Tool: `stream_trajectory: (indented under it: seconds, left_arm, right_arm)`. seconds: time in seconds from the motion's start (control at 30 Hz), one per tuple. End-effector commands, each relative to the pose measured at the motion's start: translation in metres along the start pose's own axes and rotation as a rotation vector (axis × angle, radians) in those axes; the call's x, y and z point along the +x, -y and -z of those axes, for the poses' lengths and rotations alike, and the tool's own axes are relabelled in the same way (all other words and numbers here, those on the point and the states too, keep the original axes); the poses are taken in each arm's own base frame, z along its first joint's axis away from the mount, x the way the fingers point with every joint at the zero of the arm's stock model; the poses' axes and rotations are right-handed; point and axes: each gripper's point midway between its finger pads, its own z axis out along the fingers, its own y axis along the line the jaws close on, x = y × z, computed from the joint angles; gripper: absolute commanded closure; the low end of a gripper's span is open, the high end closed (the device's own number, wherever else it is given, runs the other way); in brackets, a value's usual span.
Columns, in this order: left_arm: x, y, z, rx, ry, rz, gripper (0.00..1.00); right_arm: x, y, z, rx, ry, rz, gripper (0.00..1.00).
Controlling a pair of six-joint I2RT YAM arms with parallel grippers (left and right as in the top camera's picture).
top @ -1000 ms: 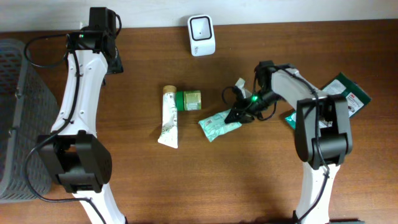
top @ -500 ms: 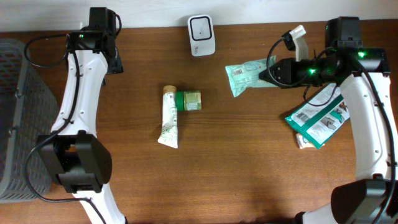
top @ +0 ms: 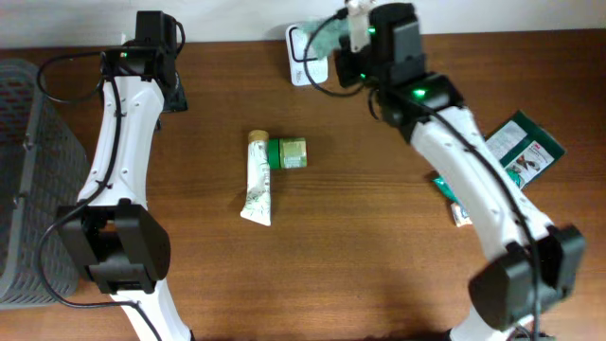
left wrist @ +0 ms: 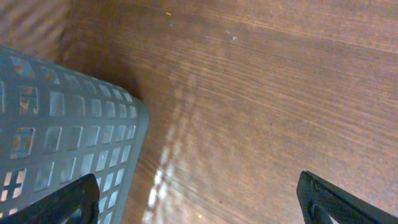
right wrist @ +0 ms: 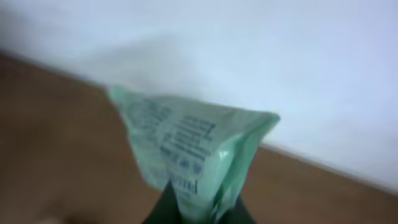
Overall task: Scan the item barcode
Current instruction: 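Lift the mint-green packet with the right gripper toward the scanner, then carry the mint packet right and drop it near the glove pack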
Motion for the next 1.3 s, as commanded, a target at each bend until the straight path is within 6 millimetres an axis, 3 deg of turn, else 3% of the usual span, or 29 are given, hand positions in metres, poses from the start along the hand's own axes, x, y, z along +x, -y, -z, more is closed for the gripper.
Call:
stream_trajectory:
  seconds: [0.0, 0.17, 0.3, 0.43, 0.57, 1.07, 1.17, 1.27]
  left_arm:
    - [-0.002, -0.004, 0.004, -0.009, 0.01, 0.004, 0.01]
    - [-0.002, -0.004, 0.004, -0.009, 0.01, 0.004, 0.01]
    - [-0.002, -0.004, 0.004, -0.009, 0.01, 0.004, 0.01]
    - [-0.002, -0.004, 0.004, -0.009, 0.01, 0.004, 0.01]
    - [-0.002, -0.004, 0.004, -0.009, 0.01, 0.004, 0.01]
    - [-0.002, -0.004, 0.004, -0.009, 0.01, 0.005, 0.01]
    - [-0.002, -0.004, 0.004, -0.009, 0.01, 0.005, 0.01]
    - [-0.002, -0.004, 0.004, -0.009, 0.01, 0.005, 0.01]
  right_arm:
    - [-0.001, 0.024, -0.036, 0.19, 0.052, 0.183, 0.96]
    - [-0.005, 0.018, -0.091, 0.264, 0.207, 0.471, 0.96]
    - [-0.006, 0.009, -0.109, 0.325, 0.289, 0.646, 0.96]
    - [0.013, -0.015, -0.129, 0.343, 0.275, 0.894, 0.96]
    - [0.036, -0.026, -0.145, 0.334, 0.236, 1.021, 0.96]
    - [0.028, -0.024, -0.142, 0.379, 0.26, 1.001, 0.96]
    - [0.001, -0.022, -0.121, 0.399, 0.298, 0.934, 0.96]
    - [-0.043, -0.012, -0.075, 0.372, 0.326, 0.77, 0.96]
